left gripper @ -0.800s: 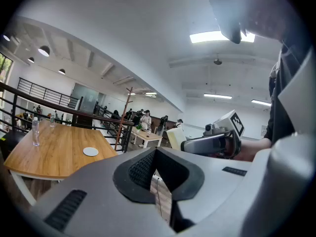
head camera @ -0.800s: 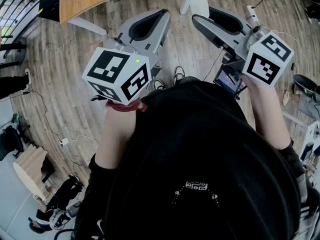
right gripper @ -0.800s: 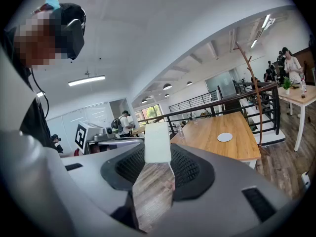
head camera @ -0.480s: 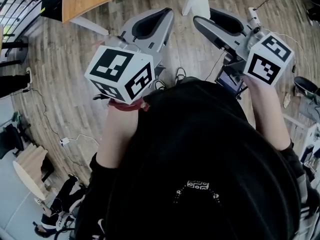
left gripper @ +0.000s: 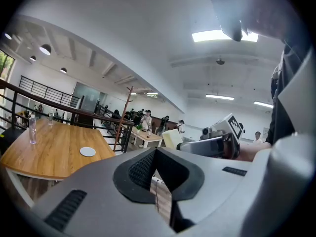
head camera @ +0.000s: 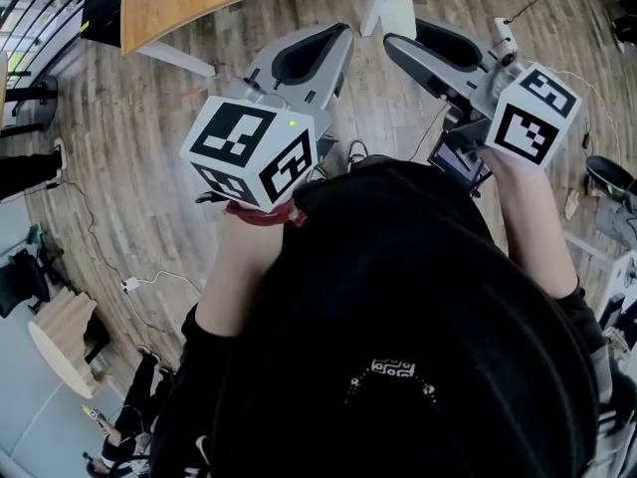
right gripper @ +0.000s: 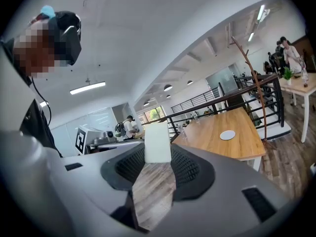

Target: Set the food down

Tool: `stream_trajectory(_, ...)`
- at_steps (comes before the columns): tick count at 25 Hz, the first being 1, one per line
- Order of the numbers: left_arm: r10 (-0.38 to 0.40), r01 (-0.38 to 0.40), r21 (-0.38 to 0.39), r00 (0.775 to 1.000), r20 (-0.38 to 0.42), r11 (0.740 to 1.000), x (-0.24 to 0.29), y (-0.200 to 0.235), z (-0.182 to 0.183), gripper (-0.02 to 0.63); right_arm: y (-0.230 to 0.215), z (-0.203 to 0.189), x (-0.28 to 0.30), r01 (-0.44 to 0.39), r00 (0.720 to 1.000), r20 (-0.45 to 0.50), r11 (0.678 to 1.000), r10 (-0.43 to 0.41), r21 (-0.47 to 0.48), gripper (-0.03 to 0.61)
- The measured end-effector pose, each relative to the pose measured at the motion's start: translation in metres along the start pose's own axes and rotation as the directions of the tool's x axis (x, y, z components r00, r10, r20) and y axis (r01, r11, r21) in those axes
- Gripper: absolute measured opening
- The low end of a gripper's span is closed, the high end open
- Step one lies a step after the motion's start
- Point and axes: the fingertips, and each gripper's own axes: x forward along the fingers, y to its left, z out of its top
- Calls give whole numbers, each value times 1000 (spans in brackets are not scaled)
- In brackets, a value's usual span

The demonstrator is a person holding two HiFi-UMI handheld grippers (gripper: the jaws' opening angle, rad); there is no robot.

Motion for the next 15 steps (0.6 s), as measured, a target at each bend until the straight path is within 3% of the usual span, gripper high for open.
stream_trajectory(15, 20, -19, 19, 998, -55, 1000, 70, -10, -14, -2, -69, 9, -32, -28, 999, 45, 998, 26, 53, 172)
